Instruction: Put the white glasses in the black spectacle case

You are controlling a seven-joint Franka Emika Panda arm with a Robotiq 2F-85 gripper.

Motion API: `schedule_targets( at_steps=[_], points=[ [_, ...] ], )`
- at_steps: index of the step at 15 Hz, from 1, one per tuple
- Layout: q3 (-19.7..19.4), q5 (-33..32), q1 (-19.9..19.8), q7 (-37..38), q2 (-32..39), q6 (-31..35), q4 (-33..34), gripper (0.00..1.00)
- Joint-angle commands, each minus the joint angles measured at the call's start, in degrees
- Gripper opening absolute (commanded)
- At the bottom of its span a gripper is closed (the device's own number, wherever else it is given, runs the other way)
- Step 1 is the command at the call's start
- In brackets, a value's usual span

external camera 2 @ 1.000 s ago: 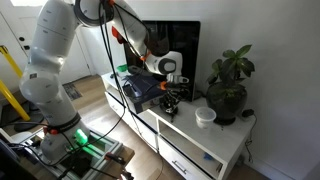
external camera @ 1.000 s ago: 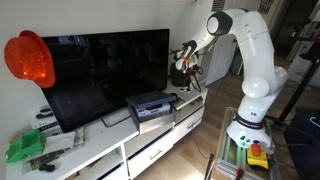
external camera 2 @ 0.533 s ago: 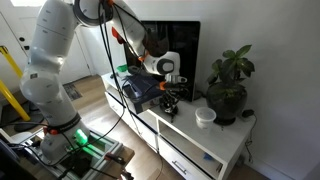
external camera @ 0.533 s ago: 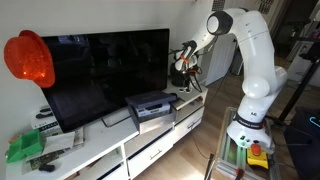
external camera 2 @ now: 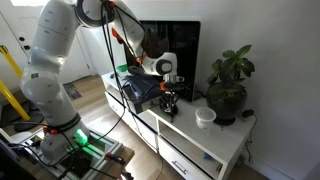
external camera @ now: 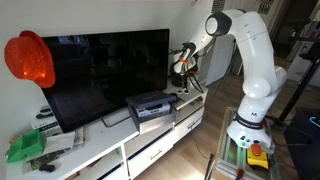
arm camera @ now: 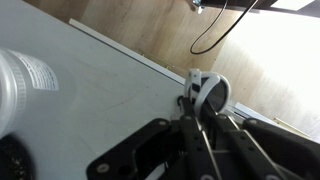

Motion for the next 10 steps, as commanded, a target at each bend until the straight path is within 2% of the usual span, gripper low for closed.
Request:
schedule_targets(
  at_steps=[1, 5, 8, 10],
  points=[
    [0.2, -5.2, 1.3, -4.2, 0.9, 5.4, -0.7, 0.03],
    [1.9, -7.1, 1.2, -9.8, 2.3, 12.4, -1.3, 0.03],
    [4.1, -6.5, 0.2, -16.9, 2.5, 14.4, -2.5, 0.03],
    [3.6, -7.2, 0.8, -19.6, 3.1, 15.9, -2.4, 0.03]
  ],
)
